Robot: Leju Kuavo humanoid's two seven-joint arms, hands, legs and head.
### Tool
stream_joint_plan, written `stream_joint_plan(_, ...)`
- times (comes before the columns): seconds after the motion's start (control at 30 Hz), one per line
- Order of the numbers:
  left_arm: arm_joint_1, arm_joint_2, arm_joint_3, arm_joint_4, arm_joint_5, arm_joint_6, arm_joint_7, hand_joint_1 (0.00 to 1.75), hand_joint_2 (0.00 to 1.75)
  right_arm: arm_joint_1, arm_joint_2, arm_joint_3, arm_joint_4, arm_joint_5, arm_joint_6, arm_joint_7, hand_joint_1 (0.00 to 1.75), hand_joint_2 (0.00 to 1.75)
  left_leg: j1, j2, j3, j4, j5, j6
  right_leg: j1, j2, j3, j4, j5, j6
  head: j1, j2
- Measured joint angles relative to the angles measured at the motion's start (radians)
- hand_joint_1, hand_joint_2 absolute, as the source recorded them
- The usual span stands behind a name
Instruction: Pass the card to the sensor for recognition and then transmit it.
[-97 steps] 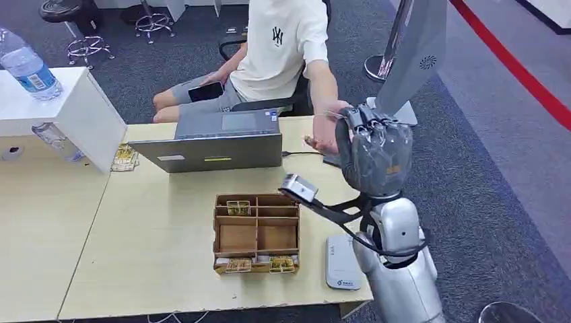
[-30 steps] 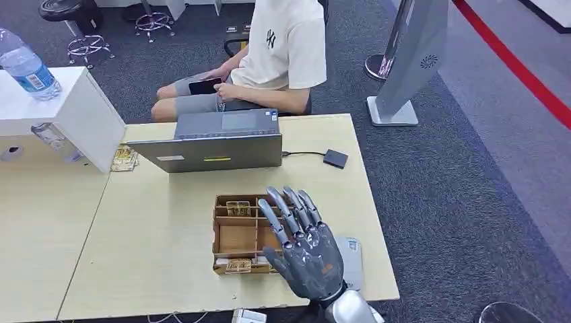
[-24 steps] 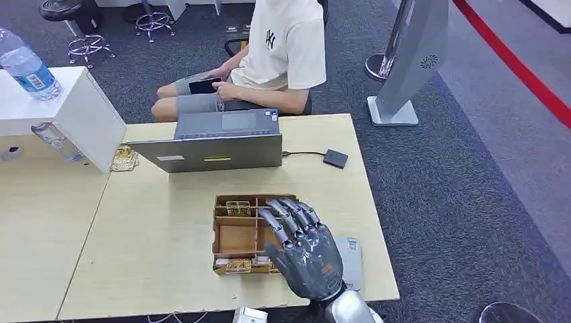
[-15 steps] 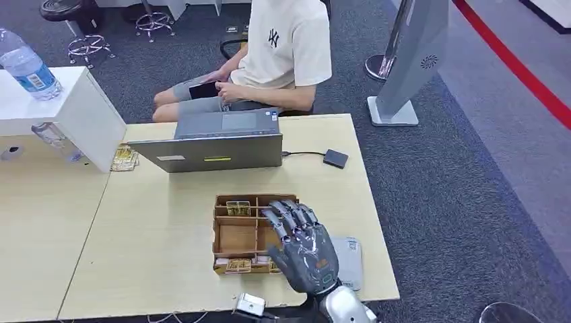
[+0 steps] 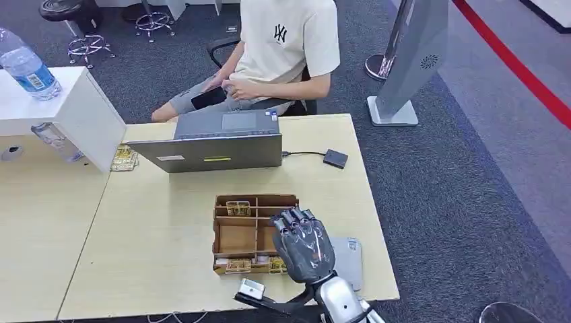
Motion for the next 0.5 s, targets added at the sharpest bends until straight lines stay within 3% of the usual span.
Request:
stream_joint_plan(0.07, 0.000, 0.000, 0.000, 0.000, 0.000, -0.001, 0.000, 0.00, 0.00, -0.011, 0.000, 0.000, 0.013, -0.002, 0.000, 0.002, 0.91, 1.75, 0.000, 0.000, 0.000, 0.000, 0.000, 0.000, 0.000, 0.000, 0.000, 0.000, 0.000, 0.000, 0.000, 0.000)
stream_joint_plan(0.27, 0.000, 0.001, 0.000, 0.000, 0.003, -0.002, -0.001, 0.00, 0.00, -0.031, 0.000, 0.000, 0.038, -0.006, 0.000, 0.003, 0.98, 1.75, 0.000, 0.000, 0.000, 0.000, 0.000, 0.000, 0.000, 0.000, 0.000, 0.000, 0.000, 0.000, 0.000, 0.000)
stream_joint_plan(0.37, 0.000, 0.002, 0.000, 0.000, 0.004, -0.002, -0.001, 0.00, 0.00, -0.039, 0.000, 0.000, 0.052, -0.011, 0.000, 0.003, 0.89, 1.75, 0.000, 0.000, 0.000, 0.000, 0.000, 0.000, 0.000, 0.000, 0.000, 0.000, 0.000, 0.000, 0.000, 0.000)
stream_joint_plan(0.43, 0.000, 0.002, 0.000, 0.000, 0.006, -0.002, -0.001, 0.00, 0.00, -0.042, 0.000, 0.000, 0.059, -0.014, 0.000, 0.003, 0.99, 1.75, 0.000, 0.000, 0.000, 0.000, 0.000, 0.000, 0.000, 0.000, 0.000, 0.000, 0.000, 0.000, 0.000, 0.000)
stream_joint_plan(0.5, 0.000, 0.002, 0.000, 0.000, 0.007, -0.003, -0.001, 0.00, 0.00, -0.045, 0.000, 0.000, 0.067, -0.022, 0.000, 0.003, 0.99, 1.75, 0.000, 0.000, 0.000, 0.000, 0.000, 0.000, 0.000, 0.000, 0.000, 0.000, 0.000, 0.000, 0.000, 0.000)
